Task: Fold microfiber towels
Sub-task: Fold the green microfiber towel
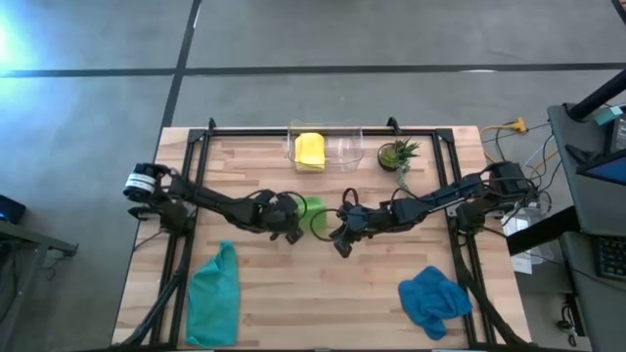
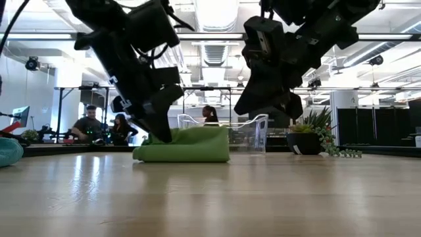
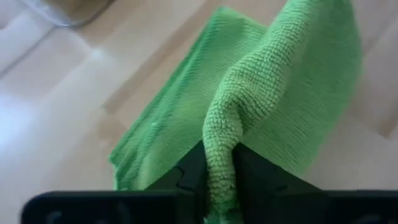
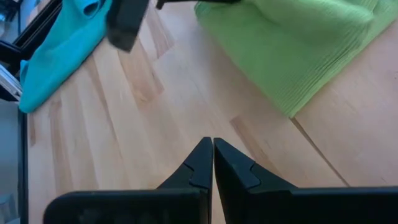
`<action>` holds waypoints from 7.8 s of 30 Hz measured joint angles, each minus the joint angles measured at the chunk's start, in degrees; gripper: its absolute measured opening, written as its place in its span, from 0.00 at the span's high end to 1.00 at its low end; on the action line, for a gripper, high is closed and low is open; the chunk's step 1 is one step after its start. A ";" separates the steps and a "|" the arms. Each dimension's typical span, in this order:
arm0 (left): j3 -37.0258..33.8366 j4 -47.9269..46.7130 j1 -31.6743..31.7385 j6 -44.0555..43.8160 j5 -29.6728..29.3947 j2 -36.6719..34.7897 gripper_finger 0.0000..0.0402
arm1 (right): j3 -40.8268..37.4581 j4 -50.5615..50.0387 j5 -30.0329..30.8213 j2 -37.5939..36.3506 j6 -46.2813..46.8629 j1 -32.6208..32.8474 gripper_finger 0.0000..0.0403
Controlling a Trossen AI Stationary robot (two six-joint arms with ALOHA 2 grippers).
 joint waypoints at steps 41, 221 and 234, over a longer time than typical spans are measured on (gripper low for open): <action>-12.13 27.59 3.71 39.36 9.73 -3.68 0.65 | 8.32 5.69 -11.03 13.30 -44.82 -12.23 0.56; -19.91 12.45 4.95 26.86 34.81 -16.92 0.51 | 25.64 -12.07 -11.87 22.12 1.77 -3.42 0.97; -19.93 8.44 4.95 26.91 30.26 -20.46 0.51 | 25.83 -12.45 -9.80 22.10 1.14 -4.72 0.97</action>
